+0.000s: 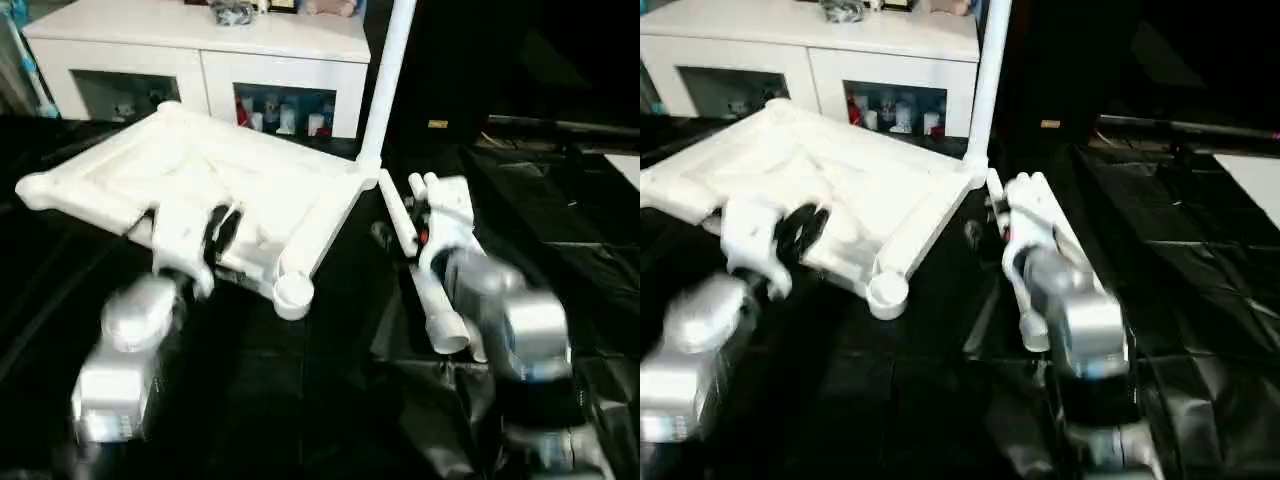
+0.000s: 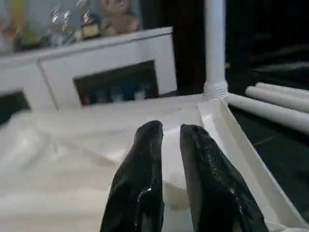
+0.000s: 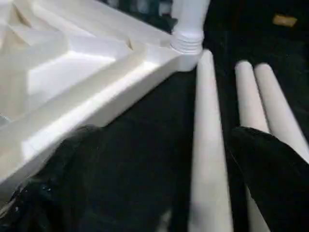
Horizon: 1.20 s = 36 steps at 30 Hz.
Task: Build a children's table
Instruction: Pick table leg
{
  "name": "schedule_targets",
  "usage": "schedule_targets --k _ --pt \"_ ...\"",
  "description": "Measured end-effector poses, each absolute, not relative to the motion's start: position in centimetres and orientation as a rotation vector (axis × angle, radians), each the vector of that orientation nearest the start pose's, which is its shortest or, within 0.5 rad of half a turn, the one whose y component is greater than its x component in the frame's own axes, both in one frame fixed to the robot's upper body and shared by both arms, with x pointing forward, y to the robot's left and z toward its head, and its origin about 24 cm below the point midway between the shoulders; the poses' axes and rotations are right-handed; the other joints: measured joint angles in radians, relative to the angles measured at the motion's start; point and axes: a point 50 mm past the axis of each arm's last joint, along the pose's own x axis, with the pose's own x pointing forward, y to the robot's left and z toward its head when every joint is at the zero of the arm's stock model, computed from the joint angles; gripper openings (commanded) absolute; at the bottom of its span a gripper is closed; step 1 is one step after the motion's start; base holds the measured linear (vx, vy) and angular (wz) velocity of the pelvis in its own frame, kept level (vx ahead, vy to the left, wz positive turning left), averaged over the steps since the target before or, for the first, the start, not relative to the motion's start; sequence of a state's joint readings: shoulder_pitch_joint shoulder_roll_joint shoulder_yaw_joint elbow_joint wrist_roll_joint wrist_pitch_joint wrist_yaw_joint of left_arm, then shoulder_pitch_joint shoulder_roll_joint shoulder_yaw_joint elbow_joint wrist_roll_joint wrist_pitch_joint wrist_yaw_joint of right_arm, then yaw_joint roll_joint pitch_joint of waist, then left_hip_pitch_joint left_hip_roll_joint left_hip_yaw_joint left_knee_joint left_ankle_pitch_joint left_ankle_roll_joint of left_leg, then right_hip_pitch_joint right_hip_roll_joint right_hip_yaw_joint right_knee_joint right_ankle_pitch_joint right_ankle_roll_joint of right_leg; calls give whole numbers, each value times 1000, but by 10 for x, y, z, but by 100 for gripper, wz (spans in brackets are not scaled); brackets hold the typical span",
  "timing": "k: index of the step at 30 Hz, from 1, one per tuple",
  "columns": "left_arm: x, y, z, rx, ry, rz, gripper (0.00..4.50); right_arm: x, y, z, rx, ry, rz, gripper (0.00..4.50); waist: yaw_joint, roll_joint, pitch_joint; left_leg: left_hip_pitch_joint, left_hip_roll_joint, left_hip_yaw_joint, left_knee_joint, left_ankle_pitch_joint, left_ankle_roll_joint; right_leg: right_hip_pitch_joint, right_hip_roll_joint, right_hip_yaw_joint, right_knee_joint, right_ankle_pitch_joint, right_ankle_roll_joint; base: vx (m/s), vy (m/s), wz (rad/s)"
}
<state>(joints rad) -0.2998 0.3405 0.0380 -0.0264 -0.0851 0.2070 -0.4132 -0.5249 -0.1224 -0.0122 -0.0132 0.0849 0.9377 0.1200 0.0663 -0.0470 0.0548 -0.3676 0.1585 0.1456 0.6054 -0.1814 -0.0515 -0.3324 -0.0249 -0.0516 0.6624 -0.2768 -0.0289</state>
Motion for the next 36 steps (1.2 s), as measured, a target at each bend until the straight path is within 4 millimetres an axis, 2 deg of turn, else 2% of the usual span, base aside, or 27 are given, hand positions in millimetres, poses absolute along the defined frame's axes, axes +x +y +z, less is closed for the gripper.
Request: schedule_targets --k 3,4,9,13,18,27,32,36 --pt "307 184 133 242 -42 -535 84 329 -140 103 -85 512 182 445 4 -7 0 0 0 4 -2 4 -1 -1 -1 3 -1 3 0 0 0 0" --pt "304 185 134 223 13 -623 84 330 -141 99 -95 560 178 445 4 -11 0 1 0 7 -3 4 -1 -3 -1 5 0 3 0 0 0 0" --pt "274 171 119 168 224 -972 84 335 -148 93 -111 684 140 445 12 -22 3 -6 1 11 -5 9 -5 -15 -1 9 1 4 1 0 0 0" --pt "262 154 118 114 268 -1137 84 340 -146 88 -90 735 135 445 30 -29 7 -7 5 17 -6 9 -6 -16 0 8 0 4 1 0 0 0" --pt "258 151 119 110 301 -1177 84 339 -147 78 -33 796 151 445 35 -32 7 -6 10 27 -6 10 -6 -16 0 9 0 4 1 0 0 0" --pt "250 145 121 88 333 -1227 84 338 -142 75 -19 838 194 445 35 -38 5 -5 12 28 -7 12 -11 -16 0 9 0 4 2 0 0 0" --pt "249 145 119 84 347 -1216 84 337 -126 84 36 798 279 445 35 -39 5 -5 12 28 -7 12 -11 -16 0 9 0 4 2 0 0 0" --pt "249 147 120 91 352 -1208 84 340 -123 96 32 745 283 445 38 -38 6 -5 12 28 -7 13 -12 -16 0 8 0 4 2 0 0 0"
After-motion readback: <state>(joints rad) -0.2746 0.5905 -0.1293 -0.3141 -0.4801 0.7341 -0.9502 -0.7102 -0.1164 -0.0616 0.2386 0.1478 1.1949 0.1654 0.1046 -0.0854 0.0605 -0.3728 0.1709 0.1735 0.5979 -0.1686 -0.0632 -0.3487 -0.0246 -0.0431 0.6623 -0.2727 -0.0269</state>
